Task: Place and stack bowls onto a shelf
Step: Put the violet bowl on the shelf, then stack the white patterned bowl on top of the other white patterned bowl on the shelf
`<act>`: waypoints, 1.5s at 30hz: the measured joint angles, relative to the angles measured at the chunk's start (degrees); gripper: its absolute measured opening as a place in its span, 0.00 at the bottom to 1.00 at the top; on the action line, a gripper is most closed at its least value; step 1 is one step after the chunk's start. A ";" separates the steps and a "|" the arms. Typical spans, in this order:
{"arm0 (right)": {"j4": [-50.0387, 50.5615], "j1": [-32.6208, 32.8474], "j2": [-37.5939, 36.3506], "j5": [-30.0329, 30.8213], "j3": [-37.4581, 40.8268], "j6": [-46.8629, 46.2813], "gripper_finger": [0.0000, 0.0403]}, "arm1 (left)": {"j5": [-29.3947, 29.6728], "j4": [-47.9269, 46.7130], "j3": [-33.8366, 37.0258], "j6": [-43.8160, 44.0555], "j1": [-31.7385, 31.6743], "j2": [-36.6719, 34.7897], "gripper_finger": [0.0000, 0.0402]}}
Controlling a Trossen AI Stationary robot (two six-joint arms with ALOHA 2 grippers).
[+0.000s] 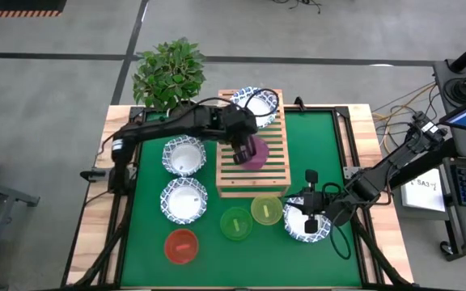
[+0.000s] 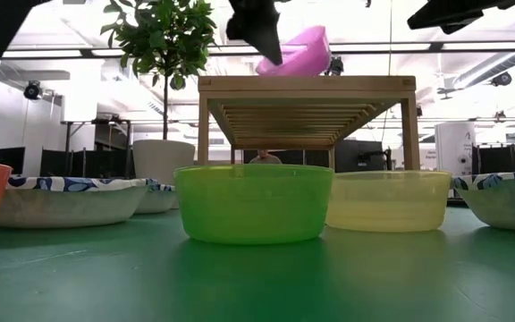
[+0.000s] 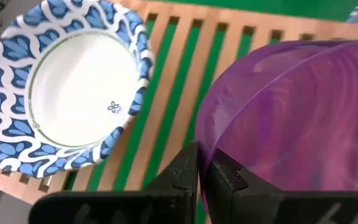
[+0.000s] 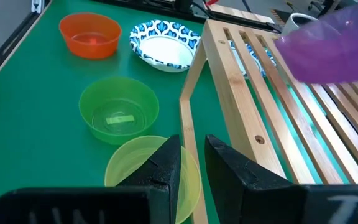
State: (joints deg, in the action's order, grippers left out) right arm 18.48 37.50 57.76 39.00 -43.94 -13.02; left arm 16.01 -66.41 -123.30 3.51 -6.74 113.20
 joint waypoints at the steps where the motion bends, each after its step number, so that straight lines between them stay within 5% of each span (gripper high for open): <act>1: 0.05 0.02 0.00 -0.02 0.00 0.03 0.16 | 0.00 -0.67 -0.61 0.16 -0.44 0.79 0.00; 7: 0.02 0.00 0.00 -0.07 0.00 0.07 0.16 | -0.03 -2.02 -2.29 0.12 -2.25 3.51 0.04; 15: 0.04 0.00 0.09 -0.07 0.00 0.04 0.16 | -0.07 -2.56 -2.72 -1.61 -2.54 3.40 0.22; 26: -1.07 0.00 2.03 -0.14 0.09 -7.27 0.16 | -0.07 -8.41 -2.06 -1.35 3.29 -3.28 0.32; 32: -1.06 0.00 5.26 -0.44 0.11 -11.56 0.16 | -0.08 0.17 9.58 -0.29 11.78 -11.37 0.32; 45: 4.15 -0.15 3.23 -3.60 -2.47 -17.34 0.16 | 0.06 37.64 48.23 2.58 29.03 -33.36 0.32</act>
State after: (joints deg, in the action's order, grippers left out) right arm 22.63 37.34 60.98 35.41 -46.41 -30.35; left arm 16.07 -28.77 -75.07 6.09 22.29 79.84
